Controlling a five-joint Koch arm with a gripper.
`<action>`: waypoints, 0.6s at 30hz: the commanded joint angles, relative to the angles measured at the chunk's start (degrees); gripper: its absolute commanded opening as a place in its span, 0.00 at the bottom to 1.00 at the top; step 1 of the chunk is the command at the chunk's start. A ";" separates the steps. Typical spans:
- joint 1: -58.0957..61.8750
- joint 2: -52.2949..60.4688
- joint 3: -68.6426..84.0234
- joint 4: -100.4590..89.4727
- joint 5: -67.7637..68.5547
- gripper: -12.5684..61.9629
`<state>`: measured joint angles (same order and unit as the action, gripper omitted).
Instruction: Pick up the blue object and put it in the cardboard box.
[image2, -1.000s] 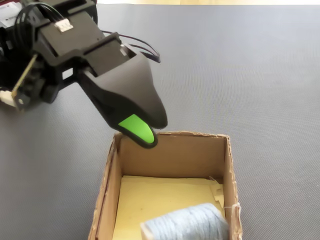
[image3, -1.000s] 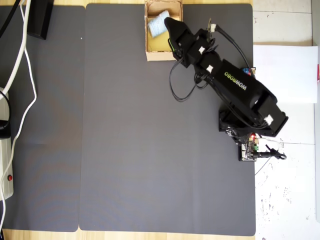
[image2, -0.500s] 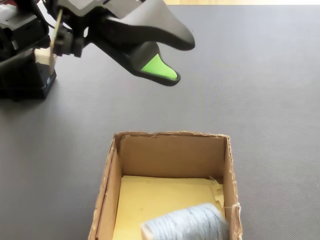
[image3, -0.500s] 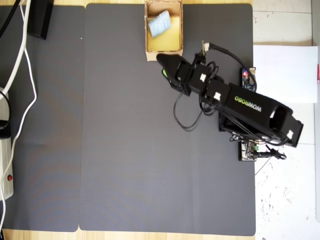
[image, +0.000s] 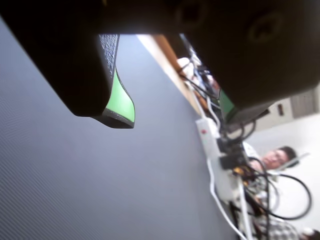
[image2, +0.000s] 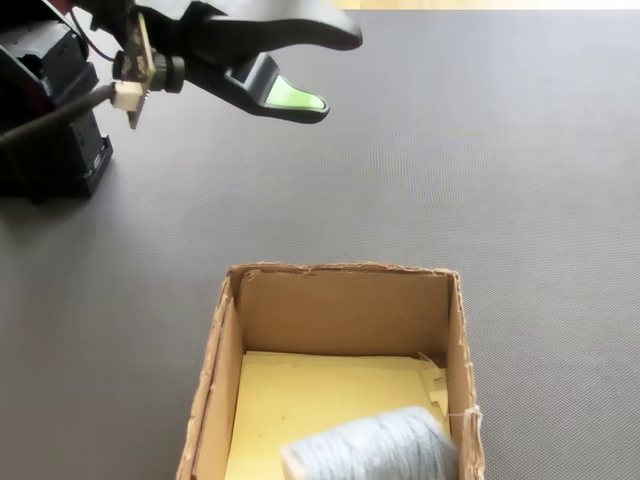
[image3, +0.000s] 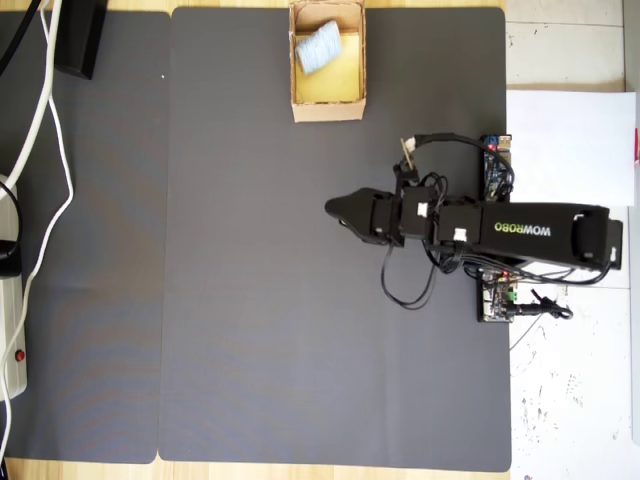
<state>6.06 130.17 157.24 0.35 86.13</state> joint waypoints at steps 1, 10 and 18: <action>-2.20 4.83 0.18 -0.62 1.23 0.63; -5.27 5.62 9.67 -1.58 1.32 0.63; -5.27 5.62 17.31 -4.22 1.32 0.63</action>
<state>0.79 130.43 174.46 -2.64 86.40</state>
